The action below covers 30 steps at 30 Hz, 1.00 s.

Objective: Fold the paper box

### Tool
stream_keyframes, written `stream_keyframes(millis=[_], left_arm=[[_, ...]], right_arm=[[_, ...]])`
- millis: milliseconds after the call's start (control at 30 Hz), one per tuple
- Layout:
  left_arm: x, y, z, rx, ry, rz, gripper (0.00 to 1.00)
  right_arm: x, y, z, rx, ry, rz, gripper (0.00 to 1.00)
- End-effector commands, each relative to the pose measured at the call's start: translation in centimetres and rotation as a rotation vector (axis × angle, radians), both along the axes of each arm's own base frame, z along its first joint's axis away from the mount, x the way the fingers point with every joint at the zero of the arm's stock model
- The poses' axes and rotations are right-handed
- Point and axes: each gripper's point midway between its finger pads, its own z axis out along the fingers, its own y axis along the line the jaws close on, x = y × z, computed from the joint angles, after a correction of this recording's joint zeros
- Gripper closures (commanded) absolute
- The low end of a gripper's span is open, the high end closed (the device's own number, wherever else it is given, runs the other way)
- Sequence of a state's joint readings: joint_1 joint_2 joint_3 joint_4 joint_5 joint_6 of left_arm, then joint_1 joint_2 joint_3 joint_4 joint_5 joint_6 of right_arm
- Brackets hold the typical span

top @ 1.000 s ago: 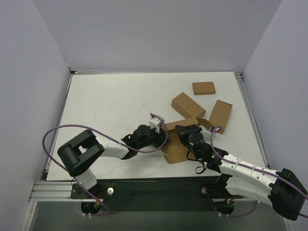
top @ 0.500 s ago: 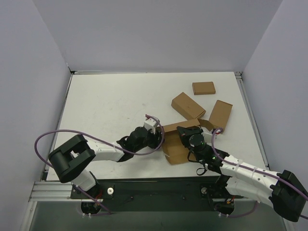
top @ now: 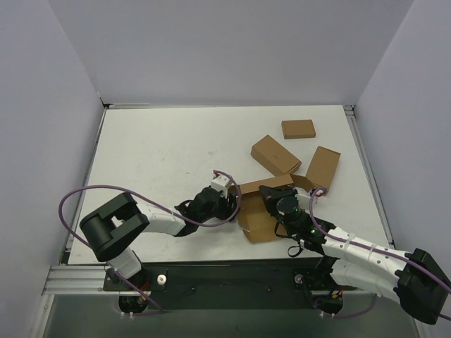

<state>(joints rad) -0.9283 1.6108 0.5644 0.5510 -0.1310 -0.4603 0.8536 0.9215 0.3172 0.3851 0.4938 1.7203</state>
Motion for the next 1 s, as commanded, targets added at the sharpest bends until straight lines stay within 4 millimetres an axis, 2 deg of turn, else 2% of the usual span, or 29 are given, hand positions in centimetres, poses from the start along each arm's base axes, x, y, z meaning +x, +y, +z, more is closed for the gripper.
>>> stream_keyframes(millis=[0, 333, 633, 833, 967], left_arm=[[1.1, -2.3, 1.6, -0.08, -0.024, -0.015, 0.37], [1.1, -4.9, 3.3, -0.166, -0.053, -0.087, 0.45], [0.6, -6.9, 4.6, -0.217, -0.081, -0.169, 0.48], [0.2, -7.6, 4.4, -0.236, -0.083, -0.21, 0.48], [-0.3, -6.9, 5.0, -0.224, -0.102, -0.225, 0.44]], right_arm=[[0.3, 0.0, 0.7, 0.02, -0.03, -0.021, 1.0], [0.4, 0.2, 0.9, 0.016, -0.031, -0.018, 1.0], [0.4, 0.3, 0.6, 0.004, -0.022, -0.019, 1.0], [0.4, 0.1, -0.3, -0.008, -0.006, -0.023, 1.0], [0.2, -0.6, -0.9, -0.017, -0.005, -0.045, 1.0]])
